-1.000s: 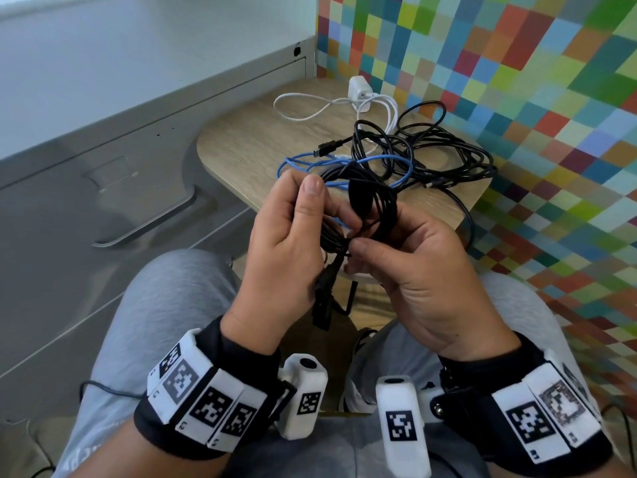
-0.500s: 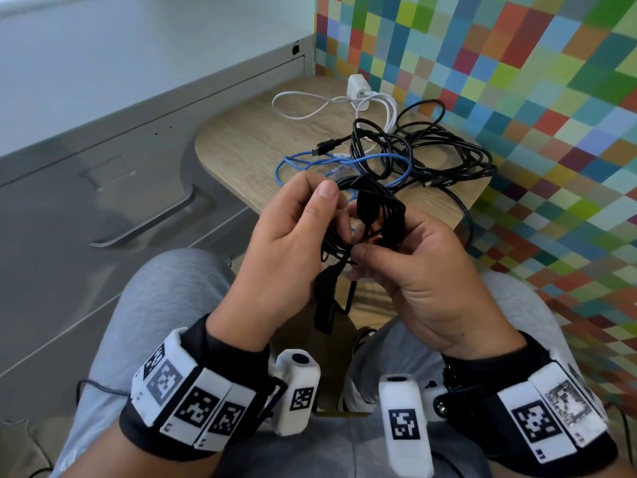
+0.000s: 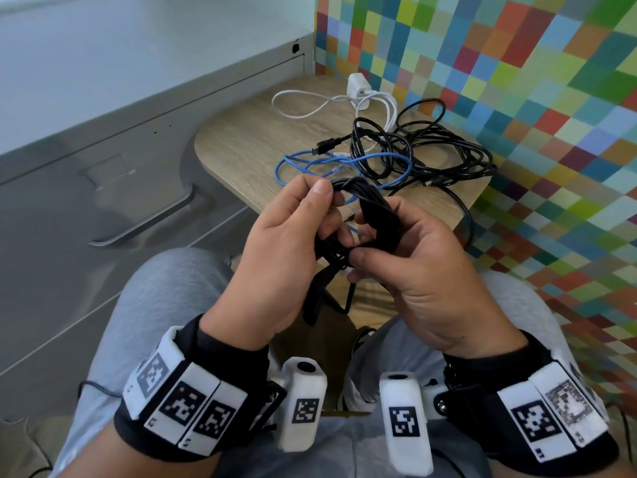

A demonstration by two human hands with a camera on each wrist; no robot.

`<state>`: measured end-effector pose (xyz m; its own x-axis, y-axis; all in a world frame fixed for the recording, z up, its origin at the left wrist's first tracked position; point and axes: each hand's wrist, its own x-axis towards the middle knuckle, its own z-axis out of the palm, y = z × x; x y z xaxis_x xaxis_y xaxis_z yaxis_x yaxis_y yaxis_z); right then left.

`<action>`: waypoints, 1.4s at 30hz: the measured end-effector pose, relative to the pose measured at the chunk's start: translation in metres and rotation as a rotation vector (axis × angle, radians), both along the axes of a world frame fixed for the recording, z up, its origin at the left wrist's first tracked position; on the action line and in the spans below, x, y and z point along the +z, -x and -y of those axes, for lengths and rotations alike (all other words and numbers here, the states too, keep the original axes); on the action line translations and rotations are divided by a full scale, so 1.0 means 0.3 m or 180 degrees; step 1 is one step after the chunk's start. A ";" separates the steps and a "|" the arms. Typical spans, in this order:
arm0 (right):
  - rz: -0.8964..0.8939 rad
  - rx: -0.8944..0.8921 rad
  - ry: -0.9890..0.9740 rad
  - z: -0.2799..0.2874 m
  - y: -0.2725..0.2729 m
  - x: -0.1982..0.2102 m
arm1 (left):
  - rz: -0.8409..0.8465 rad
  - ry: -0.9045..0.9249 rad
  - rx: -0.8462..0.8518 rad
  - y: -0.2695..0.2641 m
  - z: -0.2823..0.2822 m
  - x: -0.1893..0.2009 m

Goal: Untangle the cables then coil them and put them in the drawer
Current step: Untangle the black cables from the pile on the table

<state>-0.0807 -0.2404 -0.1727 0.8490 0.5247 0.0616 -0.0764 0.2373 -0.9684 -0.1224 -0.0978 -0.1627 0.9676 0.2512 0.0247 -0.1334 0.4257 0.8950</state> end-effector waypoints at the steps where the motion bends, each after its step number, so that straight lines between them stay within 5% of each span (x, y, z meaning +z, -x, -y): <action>1: -0.0066 0.0002 -0.0028 0.001 -0.001 -0.001 | 0.0005 -0.0049 0.0044 -0.001 0.000 -0.001; 10: -0.0564 0.0037 -0.0368 0.007 -0.004 0.010 | 0.0115 -0.0342 0.0308 -0.010 -0.008 -0.002; 26: -0.0315 -0.0400 -0.0047 0.003 -0.004 0.016 | 0.0066 -0.0595 0.0244 -0.010 -0.025 0.006; 34: -0.0882 -0.0539 -0.0374 0.000 -0.007 0.040 | -0.0077 -0.0545 0.0074 -0.008 -0.034 0.013; 42: -0.0860 -0.0905 -0.0491 0.009 -0.021 0.037 | -0.0259 -0.0504 -0.0339 -0.002 -0.070 0.013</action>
